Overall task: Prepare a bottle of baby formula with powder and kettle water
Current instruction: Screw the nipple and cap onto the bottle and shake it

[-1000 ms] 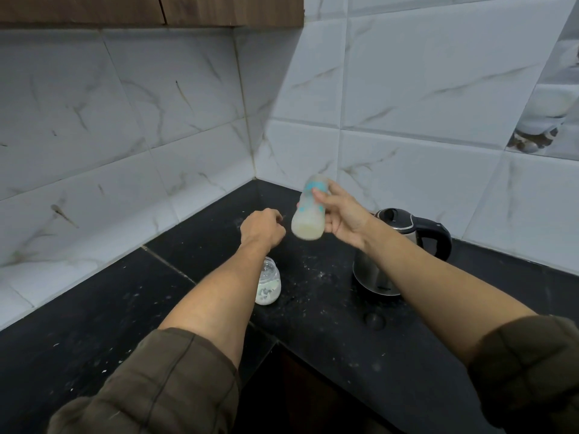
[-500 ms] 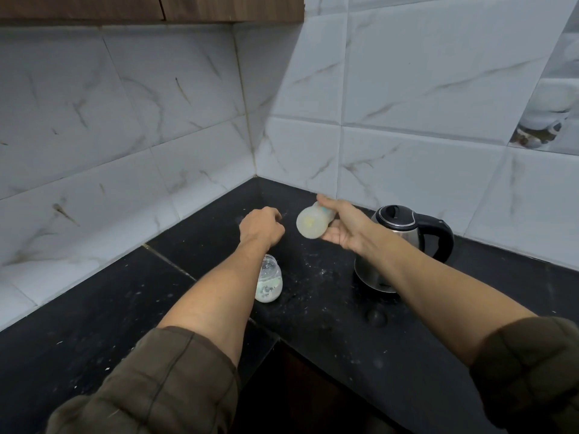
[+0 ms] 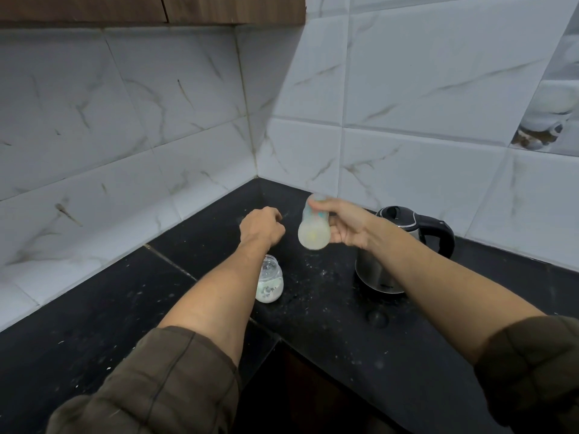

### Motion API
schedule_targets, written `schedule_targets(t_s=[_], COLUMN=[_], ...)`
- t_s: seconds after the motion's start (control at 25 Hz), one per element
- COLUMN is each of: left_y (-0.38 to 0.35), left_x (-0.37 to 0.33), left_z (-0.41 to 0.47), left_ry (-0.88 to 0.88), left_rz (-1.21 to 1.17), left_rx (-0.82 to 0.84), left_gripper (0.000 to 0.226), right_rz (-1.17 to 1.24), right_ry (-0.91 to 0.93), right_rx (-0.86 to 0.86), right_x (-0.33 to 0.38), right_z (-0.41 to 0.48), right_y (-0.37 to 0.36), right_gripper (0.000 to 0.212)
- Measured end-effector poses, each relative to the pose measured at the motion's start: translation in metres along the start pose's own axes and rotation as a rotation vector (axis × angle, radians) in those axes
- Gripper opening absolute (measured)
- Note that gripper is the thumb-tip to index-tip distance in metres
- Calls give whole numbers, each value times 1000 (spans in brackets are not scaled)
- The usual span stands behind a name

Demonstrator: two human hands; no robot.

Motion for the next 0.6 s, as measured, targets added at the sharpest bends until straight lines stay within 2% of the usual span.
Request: schedule_targets(t_s=[0.12, 0.16, 0.2, 0.32, 0.36, 0.52, 0.6], left_y=[-3, -4, -5, -7, -6, -4, -3], left_x=[1, 2, 3, 5, 5, 1, -2], left_z=[-2, -3, -3, -1, 0, 1, 2], left_ry=[2, 2, 2, 3, 2, -6, -13], left_rz=[-2, -3, -4, -1, 3, 0, 14], left_rx=[2, 5, 9, 19, 15, 2, 7], left_gripper=[43, 42, 42, 40, 39, 40, 39], right_rz=[401, 501, 521, 386, 373, 536, 454], right_ry=[150, 195, 234, 286, 317, 349, 352], right_rx=[-96, -77, -6, 319, 364, 221, 304], right_x=[29, 37, 41, 46, 50, 68, 60], right_z=[3, 4, 4, -12, -16, -14, -16], right_y=[13, 16, 14, -6, -7, 6, -4], right_gripper=[44, 49, 52, 61, 64, 93, 84])
Point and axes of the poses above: each hand's wrist, its own z-axis towards the middle knuckle, its own y-axis out of the back of the hand, x = y × z, the point moved 8 cm from there along z, towards the middle knuckle, and after that the axes turned 15 degrees about -x, right-handed, at the moved point
